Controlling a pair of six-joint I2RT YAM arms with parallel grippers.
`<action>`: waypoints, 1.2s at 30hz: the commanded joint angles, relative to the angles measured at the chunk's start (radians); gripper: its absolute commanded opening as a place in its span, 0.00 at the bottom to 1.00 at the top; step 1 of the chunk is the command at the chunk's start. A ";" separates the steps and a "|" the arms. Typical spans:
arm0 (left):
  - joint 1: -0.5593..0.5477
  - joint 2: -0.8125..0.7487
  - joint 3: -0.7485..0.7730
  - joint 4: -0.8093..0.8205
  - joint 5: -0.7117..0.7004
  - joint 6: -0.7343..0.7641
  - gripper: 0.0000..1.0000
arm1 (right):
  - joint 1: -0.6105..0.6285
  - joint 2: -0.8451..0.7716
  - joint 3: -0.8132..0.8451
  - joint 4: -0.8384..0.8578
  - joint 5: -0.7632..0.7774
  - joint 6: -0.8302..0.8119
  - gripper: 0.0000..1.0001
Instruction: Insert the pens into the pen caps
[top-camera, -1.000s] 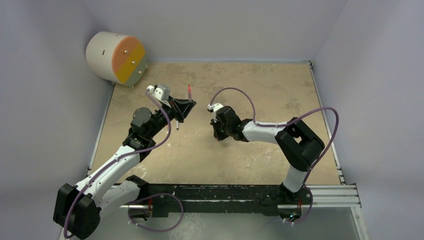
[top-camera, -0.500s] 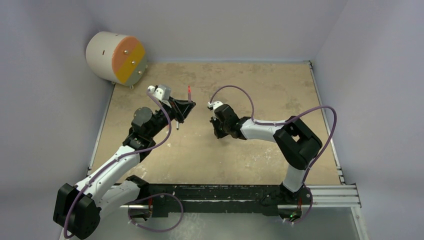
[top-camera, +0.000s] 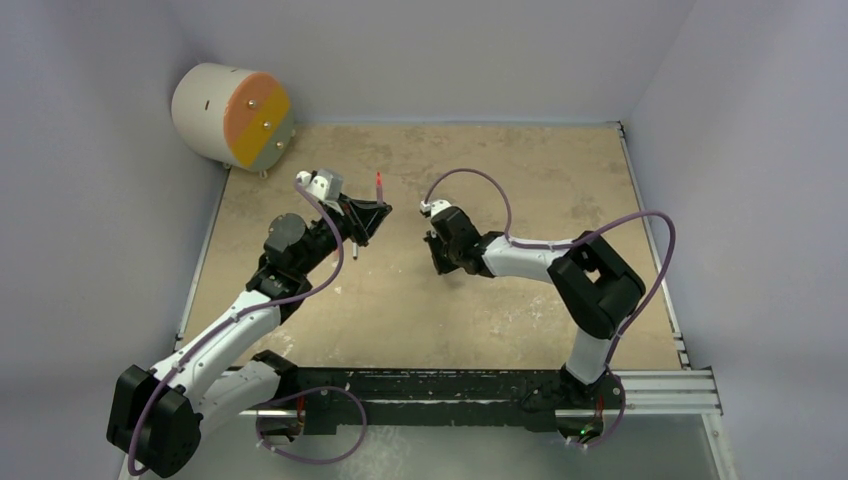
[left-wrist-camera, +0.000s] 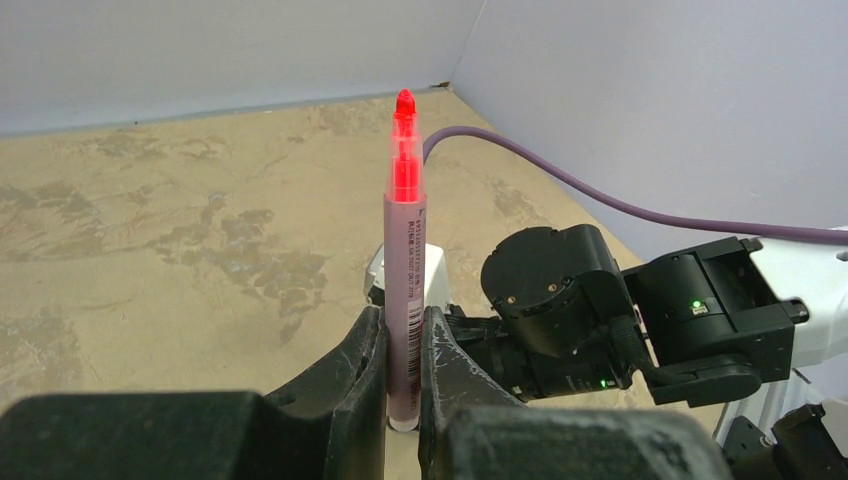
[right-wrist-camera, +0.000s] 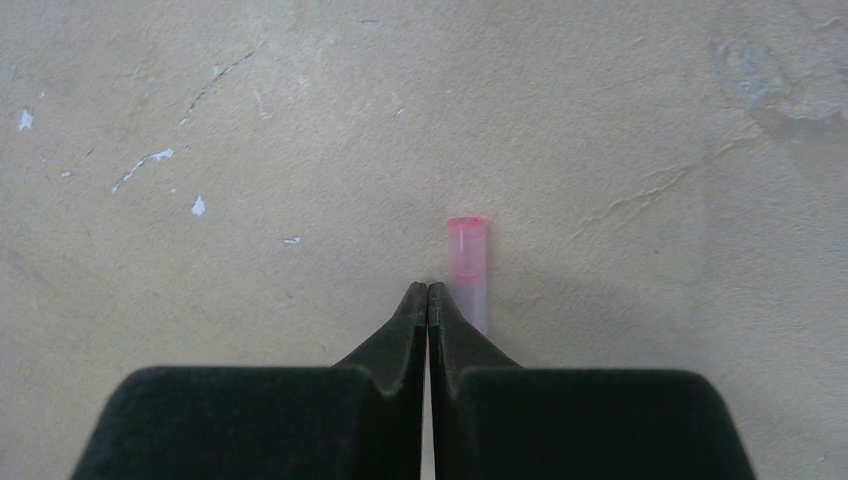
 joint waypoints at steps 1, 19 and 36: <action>0.000 -0.005 0.006 0.031 -0.006 0.013 0.00 | -0.028 -0.029 0.033 -0.022 0.040 0.002 0.00; 0.000 0.016 0.015 0.027 -0.008 0.024 0.00 | -0.101 -0.113 0.007 0.001 0.041 -0.021 0.00; 0.000 0.011 0.015 0.037 0.014 0.010 0.00 | -0.184 -0.038 0.076 -0.003 0.143 -0.007 0.52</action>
